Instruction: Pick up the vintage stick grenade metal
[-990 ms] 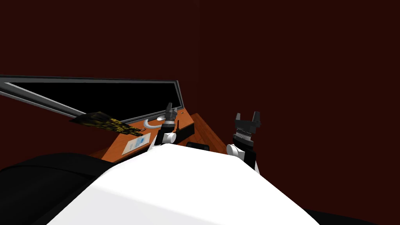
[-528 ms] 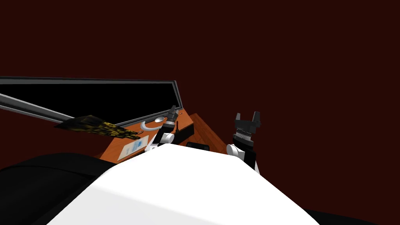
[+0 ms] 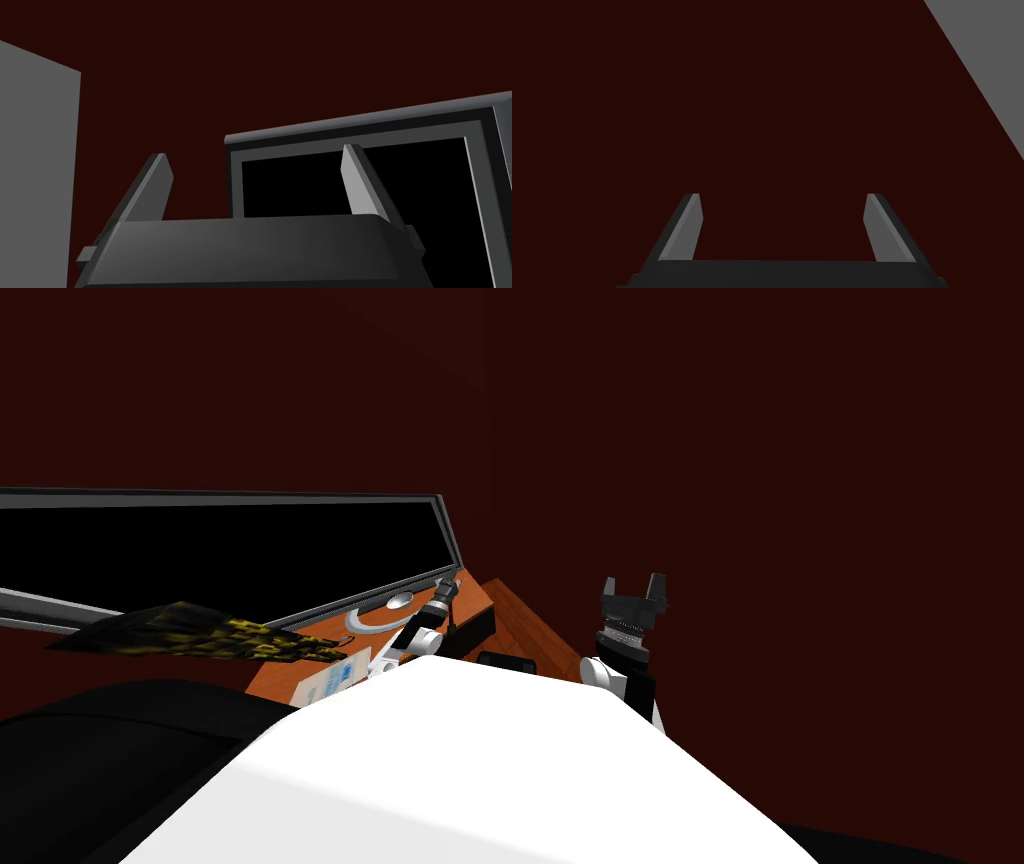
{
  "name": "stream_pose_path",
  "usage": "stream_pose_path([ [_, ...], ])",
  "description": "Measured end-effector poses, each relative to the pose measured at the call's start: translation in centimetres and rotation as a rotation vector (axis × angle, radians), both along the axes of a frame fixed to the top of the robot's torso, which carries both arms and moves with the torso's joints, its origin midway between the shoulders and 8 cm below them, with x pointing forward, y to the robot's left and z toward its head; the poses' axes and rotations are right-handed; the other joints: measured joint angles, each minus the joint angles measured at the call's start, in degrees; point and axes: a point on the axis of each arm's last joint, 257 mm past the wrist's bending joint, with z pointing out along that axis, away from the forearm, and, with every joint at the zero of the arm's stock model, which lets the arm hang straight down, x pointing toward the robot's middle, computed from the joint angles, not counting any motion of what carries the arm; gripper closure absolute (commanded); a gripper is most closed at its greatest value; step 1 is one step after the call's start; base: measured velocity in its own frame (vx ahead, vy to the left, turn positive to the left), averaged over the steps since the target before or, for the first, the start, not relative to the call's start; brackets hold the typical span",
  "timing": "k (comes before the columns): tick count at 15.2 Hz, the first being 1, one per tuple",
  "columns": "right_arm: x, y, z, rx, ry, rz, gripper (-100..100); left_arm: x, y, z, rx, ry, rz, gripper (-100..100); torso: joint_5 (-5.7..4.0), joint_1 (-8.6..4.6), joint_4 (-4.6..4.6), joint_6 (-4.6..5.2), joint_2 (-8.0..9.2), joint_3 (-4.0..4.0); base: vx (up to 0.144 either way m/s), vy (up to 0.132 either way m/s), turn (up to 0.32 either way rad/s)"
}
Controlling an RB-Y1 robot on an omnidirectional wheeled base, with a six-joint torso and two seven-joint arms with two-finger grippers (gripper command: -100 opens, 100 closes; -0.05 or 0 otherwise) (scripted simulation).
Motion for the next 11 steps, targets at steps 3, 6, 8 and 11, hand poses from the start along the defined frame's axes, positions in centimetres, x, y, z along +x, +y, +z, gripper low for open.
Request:
stream_pose_path([
  [3,0.0,0.0,0.0,0.0,0.0,0.0,0,0.3,1.0,-3.1,0.022,0.089,-0.003,-100,0.0,0.03,0.0,0.01,0.02,0.01,0.004,0.059,-0.137],
  [6,0.0,0.0,0.0,0.0,0.0,0.0,0,0.6,1.5,-6.2,0.04,0.177,-0.006,-100,0.01,0.02,0.0,0.0,0.03,0.02,-0.001,0.065,-0.173],
  [8,0.0,0.0,0.0,0.0,0.0,0.0,0,0.3,2.1,-8.1,0.054,0.237,-0.007,-100,0.01,0.04,0.0,0.0,0.01,0.01,0.0,0.07,-0.165],
  [11,0.0,0.0,0.0,0.0,0.0,0.0,0,0.0,2.8,-11.0,0.07,0.318,-0.008,-100,0.0,0.01,0.01,-0.02,0.02,0.02,-0.002,0.056,-0.107],
])
